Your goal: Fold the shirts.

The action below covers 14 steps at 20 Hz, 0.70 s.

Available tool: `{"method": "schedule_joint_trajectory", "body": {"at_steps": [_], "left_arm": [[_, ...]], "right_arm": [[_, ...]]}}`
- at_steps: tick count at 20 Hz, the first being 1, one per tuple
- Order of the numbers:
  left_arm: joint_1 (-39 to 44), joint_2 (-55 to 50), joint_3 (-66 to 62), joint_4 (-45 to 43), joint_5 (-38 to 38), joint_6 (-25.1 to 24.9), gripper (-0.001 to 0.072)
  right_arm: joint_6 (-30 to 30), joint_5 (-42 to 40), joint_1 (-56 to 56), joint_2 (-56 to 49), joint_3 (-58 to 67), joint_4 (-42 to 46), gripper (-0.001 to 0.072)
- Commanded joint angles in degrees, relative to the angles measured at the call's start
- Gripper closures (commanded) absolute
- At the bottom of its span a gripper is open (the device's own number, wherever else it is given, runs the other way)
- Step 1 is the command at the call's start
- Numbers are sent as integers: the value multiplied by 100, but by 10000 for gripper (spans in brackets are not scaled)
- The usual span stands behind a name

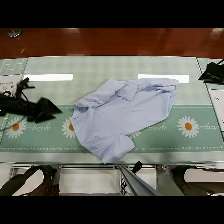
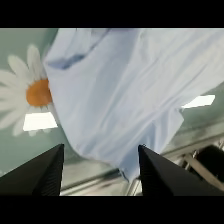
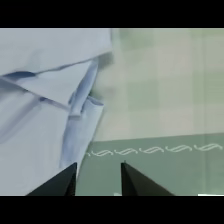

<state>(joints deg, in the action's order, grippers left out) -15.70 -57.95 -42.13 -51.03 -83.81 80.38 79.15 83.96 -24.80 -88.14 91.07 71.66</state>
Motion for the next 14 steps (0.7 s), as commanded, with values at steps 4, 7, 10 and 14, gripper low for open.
{"method": "schedule_joint_trajectory", "body": {"at_steps": [4,7,10,14], "left_arm": [[614,903,2280,114,599,31,165],[1141,879,2566,487,1255,31,165],[1679,688,2579,807,1818,31,166],[2271,-39,2575,1397,2371,-22,165]], "right_arm": [[-151,175,-33,26,-616,-216,333],[-151,122,-33,26,-616,-216,333],[-153,85,-33,26,-616,-216,333],[-168,15,-33,26,-616,-216,333]]}}
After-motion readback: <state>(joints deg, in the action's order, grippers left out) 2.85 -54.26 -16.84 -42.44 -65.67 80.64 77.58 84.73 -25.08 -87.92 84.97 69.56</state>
